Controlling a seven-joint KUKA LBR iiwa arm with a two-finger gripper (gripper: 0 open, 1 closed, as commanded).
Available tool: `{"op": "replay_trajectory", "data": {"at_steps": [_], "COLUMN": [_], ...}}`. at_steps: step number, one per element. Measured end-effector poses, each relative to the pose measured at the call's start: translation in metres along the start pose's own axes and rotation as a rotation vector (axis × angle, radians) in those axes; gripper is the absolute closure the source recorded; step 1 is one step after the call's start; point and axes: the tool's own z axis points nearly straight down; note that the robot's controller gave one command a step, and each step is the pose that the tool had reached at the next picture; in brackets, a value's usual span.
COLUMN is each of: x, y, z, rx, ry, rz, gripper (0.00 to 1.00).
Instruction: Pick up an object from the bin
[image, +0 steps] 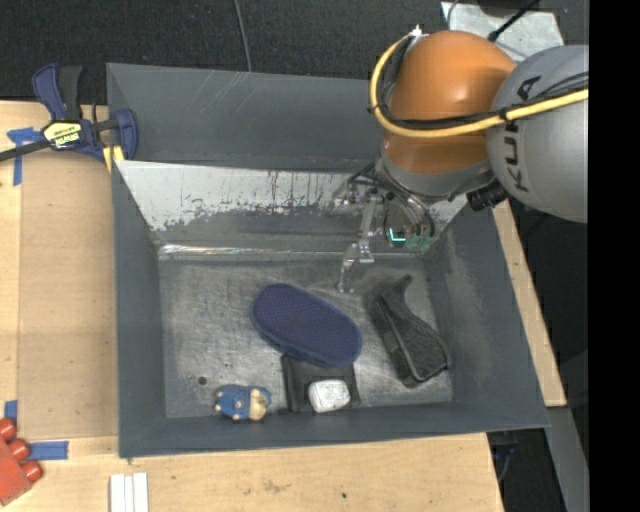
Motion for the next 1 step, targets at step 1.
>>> {"op": "replay_trajectory", "data": {"at_steps": [1], "x": [0.0380], "y": [0.0576], "z": [0.1469], "rx": [0.001], "ry": [-0.012], "rz": [-0.024], "gripper": [0.00]}}
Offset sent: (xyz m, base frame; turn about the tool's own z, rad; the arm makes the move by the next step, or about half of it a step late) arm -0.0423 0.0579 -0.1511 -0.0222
